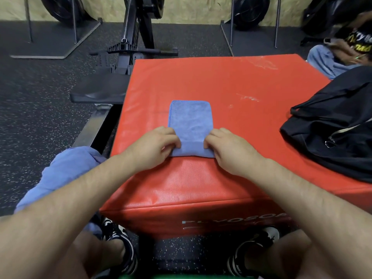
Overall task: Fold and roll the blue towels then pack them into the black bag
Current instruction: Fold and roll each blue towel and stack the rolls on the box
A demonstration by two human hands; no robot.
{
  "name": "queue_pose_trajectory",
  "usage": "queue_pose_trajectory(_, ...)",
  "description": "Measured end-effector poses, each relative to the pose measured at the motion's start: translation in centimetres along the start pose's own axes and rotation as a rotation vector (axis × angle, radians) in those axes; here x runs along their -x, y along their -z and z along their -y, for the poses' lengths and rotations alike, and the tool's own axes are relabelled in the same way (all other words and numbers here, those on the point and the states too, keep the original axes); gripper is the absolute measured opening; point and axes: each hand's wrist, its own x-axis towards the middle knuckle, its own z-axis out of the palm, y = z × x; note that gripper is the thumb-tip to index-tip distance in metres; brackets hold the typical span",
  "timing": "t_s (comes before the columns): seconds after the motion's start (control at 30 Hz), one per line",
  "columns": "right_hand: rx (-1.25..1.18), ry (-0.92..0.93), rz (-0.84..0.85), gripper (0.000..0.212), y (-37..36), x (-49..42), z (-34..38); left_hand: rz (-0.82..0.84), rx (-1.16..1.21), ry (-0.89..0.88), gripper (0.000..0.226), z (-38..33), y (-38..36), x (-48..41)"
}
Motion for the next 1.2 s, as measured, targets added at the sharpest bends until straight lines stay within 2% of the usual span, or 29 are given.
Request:
queue_pose_trajectory(0.07, 0.033, 0.034, 0.011, 0.017, 0.1, 0.6, 0.0, 0.019, -0.039, -0.022, 0.016, 0.2, 0.1, 0.2)
queue_pose_trajectory(0.17, 0.073, 0.033, 0.042, 0.029, 0.0, 0.8, -0.5, 0.094, -0.071, 0.018, 0.033, 1.2, -0.1, 0.3)
queue_pose_trajectory(0.37, -0.015, -0.021, 0.027, 0.025, -0.3, -0.4, -0.9, 0.057, -0.030, 0.074, 0.029, 1.1, -0.3, -0.8)
queue_pose_trajectory(0.57, -0.283, -0.161, 0.207, 0.033, 1.6, 0.0, -1.1, 0.151, 0.243, 0.292, 0.024, 0.4, 1.0, -0.4)
queue_pose_trajectory(0.7, -0.355, -0.182, 0.252, 0.028, 2.2, 0.2, -1.0, 0.184, 0.350, 0.339, 0.020, -0.6, 1.3, 0.0)
queue_pose_trajectory(0.8, -0.341, -0.160, 0.211, 0.029, 1.5, -0.1, -1.0, 0.132, 0.268, 0.312, 0.012, -0.5, 0.9, -0.1)
queue_pose_trajectory(0.93, -0.208, -0.066, 0.046, 0.033, 0.8, -0.3, -1.1, -0.011, 0.012, 0.151, 0.025, 0.6, 0.6, -0.2)
queue_pose_trajectory(1.03, -0.117, -0.006, -0.018, 0.031, 1.1, -0.6, -0.6, -0.048, -0.038, 0.066, 0.020, 0.8, 0.5, -0.5)
queue_pose_trajectory(1.13, 0.014, 0.046, 0.005, 0.022, 1.0, -0.7, -0.4, -0.048, -0.090, -0.004, 0.019, 0.8, 0.2, -0.5)
queue_pose_trajectory(1.2, 0.069, 0.031, 0.058, 0.030, 0.7, -0.7, -0.6, -0.009, -0.158, 0.027, 0.037, 1.0, 0.1, -0.2)
